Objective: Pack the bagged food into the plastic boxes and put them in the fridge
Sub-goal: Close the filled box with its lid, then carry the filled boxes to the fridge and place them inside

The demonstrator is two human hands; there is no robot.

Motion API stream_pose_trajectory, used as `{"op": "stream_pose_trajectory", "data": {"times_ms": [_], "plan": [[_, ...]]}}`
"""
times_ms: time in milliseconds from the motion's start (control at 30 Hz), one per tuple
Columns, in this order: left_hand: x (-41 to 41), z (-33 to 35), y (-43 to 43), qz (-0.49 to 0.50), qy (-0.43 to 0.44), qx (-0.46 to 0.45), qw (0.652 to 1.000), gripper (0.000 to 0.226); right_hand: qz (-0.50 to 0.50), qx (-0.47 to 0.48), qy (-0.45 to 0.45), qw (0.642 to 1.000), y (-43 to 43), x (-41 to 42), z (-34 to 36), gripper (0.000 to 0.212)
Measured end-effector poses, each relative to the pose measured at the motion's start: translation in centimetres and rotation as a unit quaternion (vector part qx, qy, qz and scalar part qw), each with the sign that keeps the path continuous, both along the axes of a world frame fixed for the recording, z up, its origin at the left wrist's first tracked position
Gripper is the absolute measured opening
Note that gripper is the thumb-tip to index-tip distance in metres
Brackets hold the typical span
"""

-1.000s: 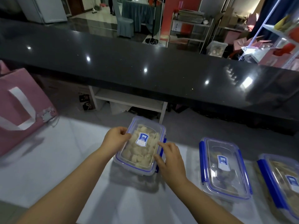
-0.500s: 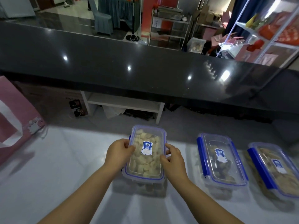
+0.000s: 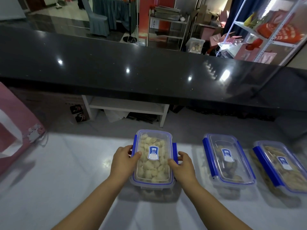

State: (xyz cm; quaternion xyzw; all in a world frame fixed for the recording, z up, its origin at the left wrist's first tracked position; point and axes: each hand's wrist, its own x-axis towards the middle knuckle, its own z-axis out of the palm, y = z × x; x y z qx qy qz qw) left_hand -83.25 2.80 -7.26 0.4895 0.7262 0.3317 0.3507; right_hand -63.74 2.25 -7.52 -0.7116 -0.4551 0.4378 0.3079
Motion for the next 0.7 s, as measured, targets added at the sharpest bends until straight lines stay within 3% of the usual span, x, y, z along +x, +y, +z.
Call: {"op": "stream_pose_trajectory", "data": {"times_ms": [100, 200, 300, 533, 700], "plan": [[0.5, 0.0, -0.3, -0.032, -0.011, 0.042, 0.999, 0.023, 0.005, 0.029, -0.021, 0.999, 0.0, 0.1, 0.1, 0.052], [1.0, -0.3, -0.7, -0.067, -0.092, 0.036, 0.993, 0.030, 0.043, 0.025, -0.028, 0.998, 0.2, -0.3, 0.3, 0.037], [1.4, -0.4, -0.6, -0.077, -0.116, 0.023, 0.990, 0.033, 0.076, 0.037, -0.035, 0.996, 0.0, -0.5, 0.3, 0.026], [1.6, -0.5, -0.7, -0.075, -0.104, 0.009, 0.992, 0.033, 0.120, 0.015, -0.054, 0.991, -0.6, -0.4, 0.4, 0.047], [1.4, -0.5, -0.8, -0.062, -0.126, 0.025, 0.990, 0.033, 0.117, 0.023, 0.009, 0.993, -0.7, -0.9, 1.0, 0.043]]}}
